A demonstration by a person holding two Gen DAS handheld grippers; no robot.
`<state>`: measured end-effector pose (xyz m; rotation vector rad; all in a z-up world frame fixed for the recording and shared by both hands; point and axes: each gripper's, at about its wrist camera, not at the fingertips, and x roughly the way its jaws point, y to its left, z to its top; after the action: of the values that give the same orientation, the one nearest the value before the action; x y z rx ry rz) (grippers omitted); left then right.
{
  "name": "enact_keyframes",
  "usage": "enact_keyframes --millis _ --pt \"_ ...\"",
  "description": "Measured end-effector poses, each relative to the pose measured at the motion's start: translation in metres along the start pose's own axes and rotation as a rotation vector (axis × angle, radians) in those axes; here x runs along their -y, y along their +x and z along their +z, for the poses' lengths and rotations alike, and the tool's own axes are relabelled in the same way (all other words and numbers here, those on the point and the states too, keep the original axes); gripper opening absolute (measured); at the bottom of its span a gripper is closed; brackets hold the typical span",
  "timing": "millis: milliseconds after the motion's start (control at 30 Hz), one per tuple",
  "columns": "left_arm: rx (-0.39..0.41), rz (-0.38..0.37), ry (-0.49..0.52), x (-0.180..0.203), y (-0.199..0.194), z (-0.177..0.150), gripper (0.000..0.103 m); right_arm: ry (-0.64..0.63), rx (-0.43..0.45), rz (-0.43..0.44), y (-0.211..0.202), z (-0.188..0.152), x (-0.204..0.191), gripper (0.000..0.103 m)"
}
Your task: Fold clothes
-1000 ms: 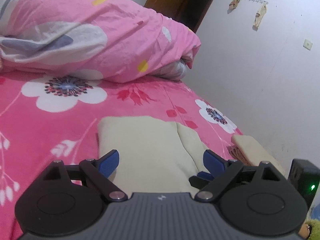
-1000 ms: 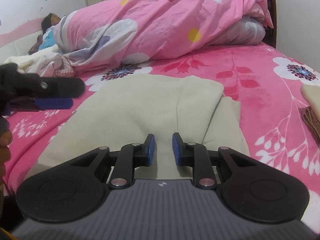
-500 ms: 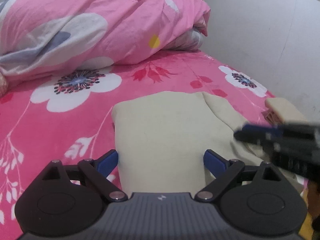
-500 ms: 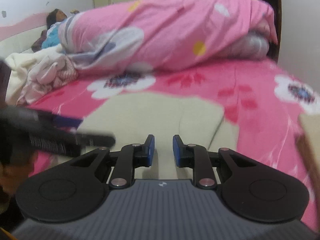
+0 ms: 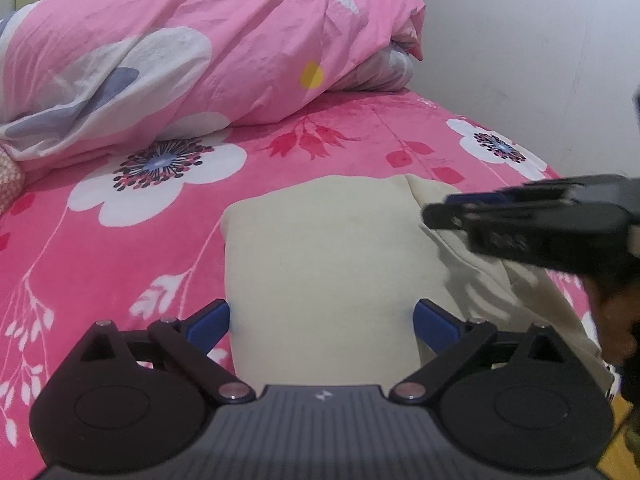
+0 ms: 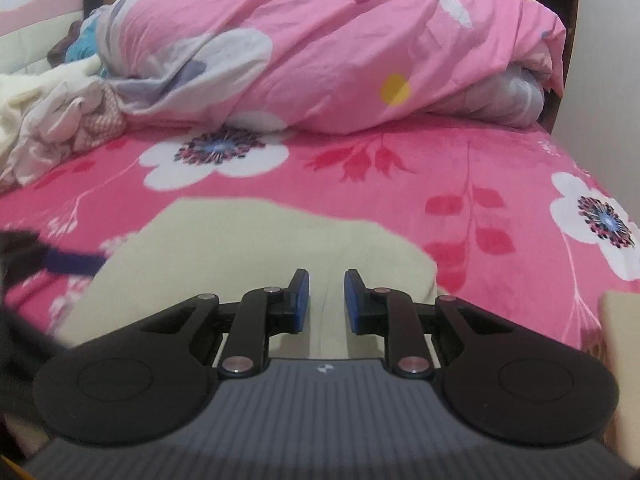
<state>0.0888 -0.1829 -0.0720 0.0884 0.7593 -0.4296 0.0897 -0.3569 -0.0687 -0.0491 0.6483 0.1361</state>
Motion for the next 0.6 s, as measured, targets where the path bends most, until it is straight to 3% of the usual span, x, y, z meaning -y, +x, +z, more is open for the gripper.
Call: enact_keyframes --millis 133,333,600 --pt "-0.003 -0.001 0.008 0.001 0.001 0.000 0.098 0.023 -0.039 -0.020 0.033 -0.011 0.012 0.018" --pt "-0.004 0.005 0.012 0.002 0.001 -0.001 0.100 0.086 -0.022 -0.004 0.026 -0.011 0.019 0.018" --pt "-0.007 0.007 0.012 0.002 0.001 0.000 0.100 0.090 0.046 -0.015 -0.035 -0.022 0.018 0.019"
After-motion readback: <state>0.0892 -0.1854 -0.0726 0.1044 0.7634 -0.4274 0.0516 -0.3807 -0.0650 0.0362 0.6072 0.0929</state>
